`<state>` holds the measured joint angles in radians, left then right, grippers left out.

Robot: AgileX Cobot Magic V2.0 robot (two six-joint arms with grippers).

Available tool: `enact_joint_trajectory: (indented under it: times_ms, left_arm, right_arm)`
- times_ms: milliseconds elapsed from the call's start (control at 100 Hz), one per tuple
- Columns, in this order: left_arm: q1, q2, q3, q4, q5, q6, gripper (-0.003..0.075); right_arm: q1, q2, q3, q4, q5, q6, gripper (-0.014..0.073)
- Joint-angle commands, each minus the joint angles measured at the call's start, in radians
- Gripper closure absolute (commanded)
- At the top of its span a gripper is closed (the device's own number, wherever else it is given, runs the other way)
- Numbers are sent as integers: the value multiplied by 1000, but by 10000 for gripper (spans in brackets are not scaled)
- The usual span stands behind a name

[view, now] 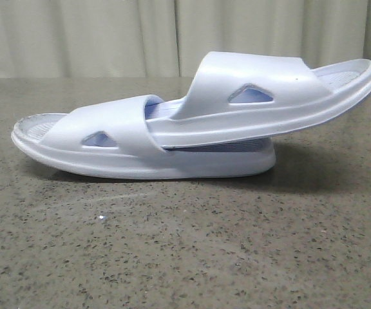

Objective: Insert blue slippers together front up

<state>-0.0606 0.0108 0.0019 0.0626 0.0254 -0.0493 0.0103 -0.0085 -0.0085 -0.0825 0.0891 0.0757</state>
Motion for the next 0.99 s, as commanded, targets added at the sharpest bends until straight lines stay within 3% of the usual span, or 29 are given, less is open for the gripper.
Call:
enact_joint_trajectory:
  times_ms: [0, 980]
  left_arm:
    - [-8, 7, 10, -10, -86, -10, 704]
    - [-8, 7, 10, -10, -86, -10, 704]
  right_arm:
    - [-10, -23, -6, 12, -89, -16, 701]
    - [-11, -23, 39, 31, -127, -16, 700]
